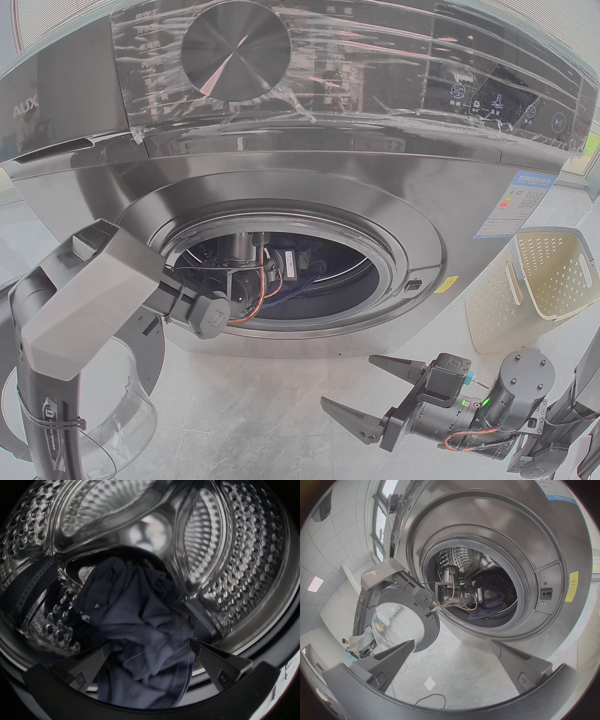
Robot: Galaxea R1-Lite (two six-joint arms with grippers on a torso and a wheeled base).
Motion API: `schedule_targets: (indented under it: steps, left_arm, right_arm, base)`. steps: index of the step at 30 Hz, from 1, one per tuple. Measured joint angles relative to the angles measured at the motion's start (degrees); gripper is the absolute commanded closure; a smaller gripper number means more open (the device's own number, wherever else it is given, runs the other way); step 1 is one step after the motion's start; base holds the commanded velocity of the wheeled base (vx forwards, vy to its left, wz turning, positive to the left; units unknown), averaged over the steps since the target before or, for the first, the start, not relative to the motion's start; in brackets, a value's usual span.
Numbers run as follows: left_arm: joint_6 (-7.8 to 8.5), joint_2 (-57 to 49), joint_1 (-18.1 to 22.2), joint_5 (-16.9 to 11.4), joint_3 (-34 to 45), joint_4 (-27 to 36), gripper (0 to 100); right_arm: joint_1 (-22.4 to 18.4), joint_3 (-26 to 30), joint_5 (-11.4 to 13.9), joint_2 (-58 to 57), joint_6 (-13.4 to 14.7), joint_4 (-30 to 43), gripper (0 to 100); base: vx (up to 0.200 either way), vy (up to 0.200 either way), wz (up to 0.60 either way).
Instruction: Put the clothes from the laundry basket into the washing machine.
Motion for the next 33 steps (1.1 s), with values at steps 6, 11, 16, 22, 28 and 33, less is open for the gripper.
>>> schedule_targets:
  steps: [6, 11, 16, 22, 28, 33]
  left_arm:
    - [1.89, -3.5, -0.2, 0.1, 5.3, 5.8, 0]
    - [2.33, -3.0, 0.5, -0.2, 6.0, 5.9, 0]
    - [2.39, -0.9, 0.9, -0.7, 4.5, 5.3, 100]
    - [2.19, 1.1, 1.3, -1.0, 3.0, 5.7, 100]
    - [1.65, 2.5, 1.4, -1.3, 0.7, 5.8, 100]
    - [-2.76, 4.0, 1.4, -1.3, -3.3, 3.8, 100]
  right_arm:
    - [0.0, 0.0, 0.0, 0.1, 0.1, 0.0, 0]
    - [0.0, 0.0, 0.0, 0.2, 0.1, 0.0, 0]
    - [0.0, 0.0, 0.0, 0.3, 0.1, 0.0, 0]
    - [-0.2, 0.0, 0.0, 0.4, 0.1, 0.0, 0]
    - [-0.2, -0.2, 0.0, 0.4, 0.1, 0.0, 0]
    - [-0.3, -0.4, 0.0, 0.4, 0.1, -0.1, 0]
  base:
    - [0.0, 0.0, 0.0]
    - [0.0, 0.0, 0.0]
    - [0.0, 0.0, 0.0]
    - [0.0, 0.0, 0.0]
    - [0.0, 0.0, 0.0]
    - [0.0, 0.0, 0.0]
